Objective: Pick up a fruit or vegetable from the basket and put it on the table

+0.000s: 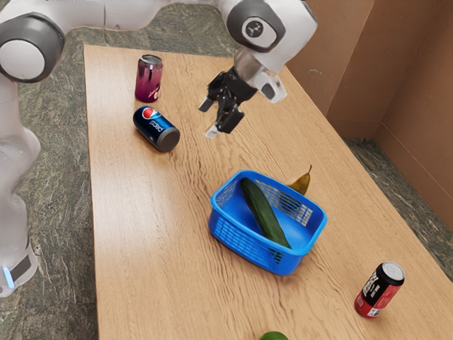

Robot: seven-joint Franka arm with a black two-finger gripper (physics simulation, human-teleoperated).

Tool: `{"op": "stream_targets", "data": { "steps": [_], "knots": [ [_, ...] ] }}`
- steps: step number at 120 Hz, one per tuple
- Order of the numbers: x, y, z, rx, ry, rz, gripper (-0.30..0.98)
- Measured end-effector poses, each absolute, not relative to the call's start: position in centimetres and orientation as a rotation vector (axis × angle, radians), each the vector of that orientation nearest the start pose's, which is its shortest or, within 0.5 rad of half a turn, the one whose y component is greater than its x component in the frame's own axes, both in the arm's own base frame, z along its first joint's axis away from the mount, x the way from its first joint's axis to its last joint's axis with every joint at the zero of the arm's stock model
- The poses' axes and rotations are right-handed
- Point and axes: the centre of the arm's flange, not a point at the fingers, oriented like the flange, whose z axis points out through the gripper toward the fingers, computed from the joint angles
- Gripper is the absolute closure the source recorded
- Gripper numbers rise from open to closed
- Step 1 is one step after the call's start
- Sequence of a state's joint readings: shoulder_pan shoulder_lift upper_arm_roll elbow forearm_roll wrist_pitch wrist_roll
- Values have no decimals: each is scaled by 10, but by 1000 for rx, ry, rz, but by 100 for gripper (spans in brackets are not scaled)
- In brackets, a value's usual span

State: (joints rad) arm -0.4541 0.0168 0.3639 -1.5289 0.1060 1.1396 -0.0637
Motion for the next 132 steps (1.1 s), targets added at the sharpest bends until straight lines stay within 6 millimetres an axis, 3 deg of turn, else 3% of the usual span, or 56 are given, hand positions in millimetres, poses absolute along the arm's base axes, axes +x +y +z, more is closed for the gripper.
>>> {"op": "stream_targets", "data": {
  "steps": [11, 24, 37, 47, 59, 85, 96, 107, 119, 132],
  "knots": [
    [522, -73, 608, -2959, 82, 382, 0],
    [524, -130, 603, -2959, 232, 247, 0],
    [519, -186, 600, -2883, 616, 170, 0],
    [514, -211, 598, -2821, 853, 144, 0],
    [516, -211, 594, -2763, 1040, 150, 0],
    [534, -162, 574, -2722, 1233, 223, 0],
    [539, -154, 567, -2688, 1329, 233, 0],
    [537, -166, 565, -2628, 1468, 222, 0],
    [527, -197, 564, -2544, 1645, 202, 0],
    [513, -226, 549, -2466, 1810, 230, 0]
  ]
}}
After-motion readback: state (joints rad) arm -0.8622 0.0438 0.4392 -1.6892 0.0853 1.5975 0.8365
